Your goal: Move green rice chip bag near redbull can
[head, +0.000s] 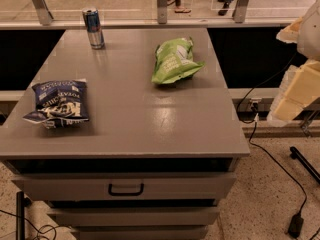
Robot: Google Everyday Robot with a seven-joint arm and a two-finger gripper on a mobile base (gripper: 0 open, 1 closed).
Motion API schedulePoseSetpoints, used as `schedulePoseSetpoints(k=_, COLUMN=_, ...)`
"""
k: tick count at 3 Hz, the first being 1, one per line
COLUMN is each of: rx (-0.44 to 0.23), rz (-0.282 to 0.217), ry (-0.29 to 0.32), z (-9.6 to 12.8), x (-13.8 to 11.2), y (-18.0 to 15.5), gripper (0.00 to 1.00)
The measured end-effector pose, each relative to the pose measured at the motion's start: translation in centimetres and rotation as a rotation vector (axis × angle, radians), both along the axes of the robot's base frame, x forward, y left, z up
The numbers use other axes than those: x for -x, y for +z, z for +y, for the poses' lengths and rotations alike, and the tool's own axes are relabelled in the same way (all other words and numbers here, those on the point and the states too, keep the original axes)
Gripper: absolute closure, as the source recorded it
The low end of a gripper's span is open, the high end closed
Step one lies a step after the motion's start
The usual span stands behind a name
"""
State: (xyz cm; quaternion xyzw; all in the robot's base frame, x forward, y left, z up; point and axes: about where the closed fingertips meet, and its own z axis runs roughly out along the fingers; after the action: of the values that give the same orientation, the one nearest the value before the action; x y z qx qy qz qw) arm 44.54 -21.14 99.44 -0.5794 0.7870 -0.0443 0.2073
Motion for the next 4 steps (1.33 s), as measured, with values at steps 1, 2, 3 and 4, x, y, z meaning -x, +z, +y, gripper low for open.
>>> schedulePoseSetpoints(k=1, rx=-0.206, rz=-0.086, ry=-0.104, z=-0.4, x=-2.4, y=-0.6, gripper=0.0)
schedulePoseSetpoints(k=2, rx=-0.37, rz=-0.176, ry=-0.154, z=-0.2, x=-5.4, y=-0.2, gripper=0.0)
schedulePoseSetpoints(k=3, rx=-0.509, rz=-0.245, ry=-0.156, z=1.5, x=-9.3, y=0.0, gripper=0.0)
schedulePoseSetpoints(k=4, rx=-0.569, rz=-0.238, ry=-0.15, z=3.6, x=-12.6, y=-1.3, gripper=0.0)
